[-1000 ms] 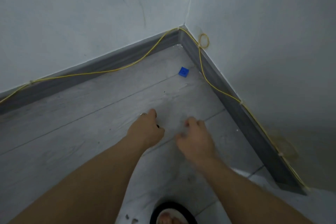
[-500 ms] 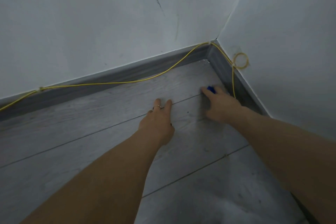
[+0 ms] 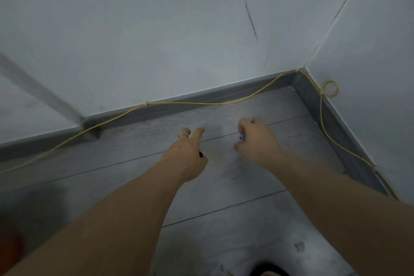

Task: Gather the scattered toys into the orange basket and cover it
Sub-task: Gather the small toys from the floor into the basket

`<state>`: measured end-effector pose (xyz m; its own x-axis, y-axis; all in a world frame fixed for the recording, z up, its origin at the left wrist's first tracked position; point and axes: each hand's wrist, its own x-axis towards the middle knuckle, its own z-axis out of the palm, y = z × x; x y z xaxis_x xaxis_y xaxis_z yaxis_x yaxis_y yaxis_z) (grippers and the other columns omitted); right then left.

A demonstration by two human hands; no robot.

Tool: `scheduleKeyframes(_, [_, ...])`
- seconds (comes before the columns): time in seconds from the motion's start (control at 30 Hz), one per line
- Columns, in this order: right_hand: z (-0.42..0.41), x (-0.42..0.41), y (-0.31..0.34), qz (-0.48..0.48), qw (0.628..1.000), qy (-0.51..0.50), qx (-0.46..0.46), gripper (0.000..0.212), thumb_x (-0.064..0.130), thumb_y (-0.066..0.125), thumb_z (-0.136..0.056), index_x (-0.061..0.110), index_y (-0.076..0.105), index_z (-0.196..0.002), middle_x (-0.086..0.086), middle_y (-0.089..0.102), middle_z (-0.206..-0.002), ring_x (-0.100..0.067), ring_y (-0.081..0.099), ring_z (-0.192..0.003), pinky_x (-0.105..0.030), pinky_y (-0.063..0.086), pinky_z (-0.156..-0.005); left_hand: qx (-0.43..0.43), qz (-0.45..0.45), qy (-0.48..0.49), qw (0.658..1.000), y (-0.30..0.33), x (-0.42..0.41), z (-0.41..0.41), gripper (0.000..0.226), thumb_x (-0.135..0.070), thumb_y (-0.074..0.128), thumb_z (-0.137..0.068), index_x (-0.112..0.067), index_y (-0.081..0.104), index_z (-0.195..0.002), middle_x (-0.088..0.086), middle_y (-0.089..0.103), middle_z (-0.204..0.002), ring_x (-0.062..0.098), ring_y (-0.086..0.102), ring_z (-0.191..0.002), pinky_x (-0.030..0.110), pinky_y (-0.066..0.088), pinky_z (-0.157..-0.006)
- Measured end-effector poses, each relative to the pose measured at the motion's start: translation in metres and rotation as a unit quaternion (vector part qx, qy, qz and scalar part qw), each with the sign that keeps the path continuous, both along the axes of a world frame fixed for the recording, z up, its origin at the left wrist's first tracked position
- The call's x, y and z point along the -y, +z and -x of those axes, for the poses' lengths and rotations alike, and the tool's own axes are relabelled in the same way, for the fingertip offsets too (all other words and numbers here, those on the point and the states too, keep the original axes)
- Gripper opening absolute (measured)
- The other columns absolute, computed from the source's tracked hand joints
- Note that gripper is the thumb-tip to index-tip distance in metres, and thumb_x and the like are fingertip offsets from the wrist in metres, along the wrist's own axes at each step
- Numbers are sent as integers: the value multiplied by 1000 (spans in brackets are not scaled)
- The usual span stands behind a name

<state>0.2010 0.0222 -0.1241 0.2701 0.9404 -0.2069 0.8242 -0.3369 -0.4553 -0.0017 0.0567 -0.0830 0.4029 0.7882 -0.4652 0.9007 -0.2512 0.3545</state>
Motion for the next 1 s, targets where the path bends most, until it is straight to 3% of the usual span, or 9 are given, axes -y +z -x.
scheduleKeyframes(0.13, [98, -21, 84, -50, 996, 47, -52, 25, 28, 66, -65, 25, 46, -80, -6, 58, -94, -27, 56, -90, -34, 47, -74, 17, -73, 77, 994, 95, 8, 87, 63, -29, 59, -89, -26, 32, -146, 12, 33, -143, 32, 50, -120, 36, 42, -100])
scheduleKeyframes(0.27, [228, -14, 186, -101, 976, 134, -136, 21, 30, 65, -72, 22, 52, -85, -7, 57, -95, -24, 54, -87, -33, 46, -72, 17, -143, 219, 965, 184, 42, 195, 38, -30, 60, -87, -9, 45, -116, 18, 49, -116, 36, 52, -108, 35, 40, -84])
scheduleKeyframes(0.43, [383, 30, 253, -73, 951, 203, -223, 22, 37, 64, -64, 24, 49, -75, -7, 63, -90, -26, 62, -77, -34, 52, -69, -24, -157, 365, 917, 237, 108, 335, 40, -34, 56, -93, -3, 44, -114, 24, 50, -121, 37, 50, -107, 34, 37, -78])
scheduleKeyframes(0.5, [442, 56, 263, -40, 939, 219, -261, 24, 37, 65, -62, 22, 51, -74, -6, 64, -82, -28, 65, -73, -43, 59, -68, -40, -147, 409, 900, 244, 139, 389, 37, -33, 52, -95, -3, 46, -116, 23, 51, -122, 38, 51, -110, 35, 38, -80])
scheduleKeyframes(0.6, [507, 86, 265, -3, 929, 256, -266, 24, 37, 68, -70, 17, 58, -79, -5, 68, -79, -26, 65, -76, -39, 57, -70, -31, -154, 483, 861, 234, 174, 448, 33, -38, 51, -94, -8, 47, -106, 22, 58, -116, 35, 55, -102, 34, 37, -74])
scheduleKeyframes(0.73, [570, 110, 236, 86, 919, 246, -297, 29, 49, 61, -71, 22, 52, -76, -9, 69, -84, -32, 68, -80, -46, 59, -74, -7, -121, 519, 846, 203, 203, 493, 33, -38, 41, -101, -8, 49, -111, 23, 59, -114, 36, 56, -97, 34, 39, -74])
scheduleKeyframes(0.87, [594, 123, 214, 141, 916, 285, -243, 39, 51, 38, -90, 25, 63, -104, -10, 62, -117, -30, 58, -105, -40, 49, -93, 60, -69, 539, 837, 178, 213, 510, 39, -34, 32, -104, -9, 46, -130, 25, 54, -127, 39, 53, -112, 35, 37, -83])
scheduleKeyframes(0.93, [589, 124, 209, 121, 920, 324, -186, 39, 38, 31, -99, 15, 59, -113, -15, 59, -121, -35, 54, -110, -38, 44, -91, 71, -63, 549, 830, 175, 214, 513, 41, -34, 30, -104, -12, 43, -136, 25, 52, -131, 39, 50, -116, 36, 37, -86])
scheduleKeyframes(1.0, [580, 123, 207, 75, 934, 314, -152, 33, 34, 29, -101, 14, 55, -100, -17, 61, -113, -34, 54, -100, -37, 41, -79, 65, -74, 554, 827, 173, 216, 521, 42, -34, 31, -104, -12, 41, -138, 25, 50, -132, 39, 48, -118, 35, 35, -85])
